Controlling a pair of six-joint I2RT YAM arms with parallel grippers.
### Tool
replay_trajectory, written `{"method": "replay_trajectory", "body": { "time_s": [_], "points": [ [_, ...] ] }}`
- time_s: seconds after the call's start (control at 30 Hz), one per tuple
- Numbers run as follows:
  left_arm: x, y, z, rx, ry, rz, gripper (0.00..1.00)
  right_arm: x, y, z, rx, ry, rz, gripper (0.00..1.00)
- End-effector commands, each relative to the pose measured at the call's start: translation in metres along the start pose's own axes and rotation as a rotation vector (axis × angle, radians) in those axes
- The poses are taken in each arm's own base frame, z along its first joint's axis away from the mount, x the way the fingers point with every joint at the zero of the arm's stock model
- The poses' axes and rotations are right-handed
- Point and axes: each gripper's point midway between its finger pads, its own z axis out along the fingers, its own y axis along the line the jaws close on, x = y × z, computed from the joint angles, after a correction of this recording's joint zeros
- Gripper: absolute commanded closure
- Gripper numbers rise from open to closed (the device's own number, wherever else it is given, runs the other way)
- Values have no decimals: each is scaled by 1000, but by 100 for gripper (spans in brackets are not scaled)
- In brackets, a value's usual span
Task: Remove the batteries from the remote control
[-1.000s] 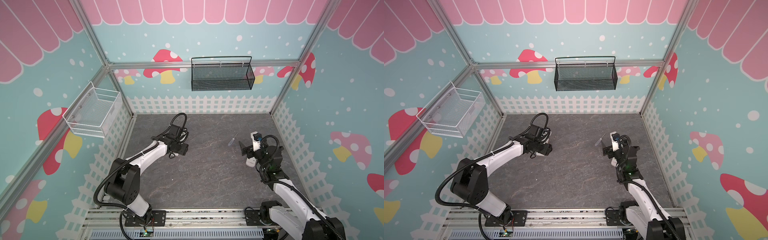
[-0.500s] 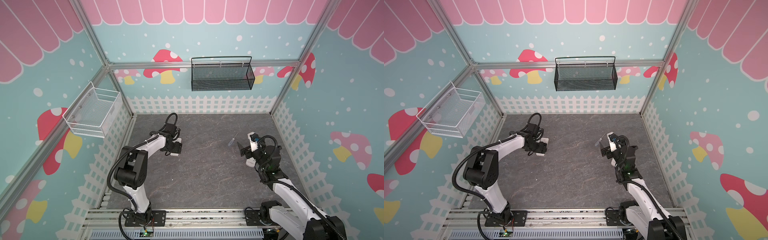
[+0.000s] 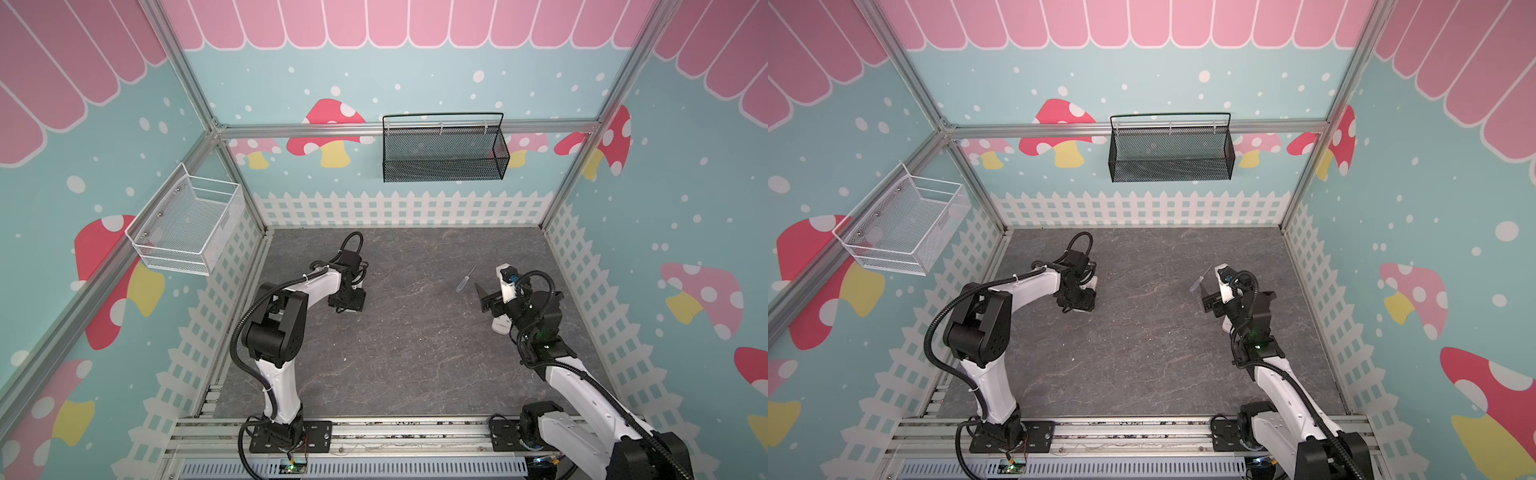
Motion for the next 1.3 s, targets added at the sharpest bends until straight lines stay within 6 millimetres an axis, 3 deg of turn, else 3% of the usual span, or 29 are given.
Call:
{"method": "replay_trajectory", "body": {
  "time_s": [0.0,0.2,0.47,0.53,0.6,0.83,0.87,0.9,1.0,1.27],
  "points": [
    [8,5,14,-36,61,-5,43,-4,1,-1,5,-24,-11,4],
    [5,3,4,-32,37,12,44,-4,2,-2,3,-21,-17,4],
    [-24,-30,-42,-39,-110,175,48,-8,10,-4,-11,-24,-80,4],
    [-36,-36,-53,-46,-141,206,53,-9,12,-4,-17,-10,-101,4],
    [-47,-43,-63,-20,-146,215,58,-10,13,-4,-17,-8,-120,4],
    [-83,-71,-115,117,-256,253,60,-21,23,-7,-33,-35,-203,4],
    [-84,-76,-123,144,-271,269,60,-24,25,-8,-33,-41,-219,4],
    [-81,-93,-131,179,-285,318,60,-27,27,-8,-37,-48,-238,4],
    [-80,-107,-151,208,-332,419,62,-40,34,-7,-55,-70,-314,4],
    [-40,-126,-183,256,-393,698,65,-67,66,-5,-121,-165,-637,4]
  ]
}}
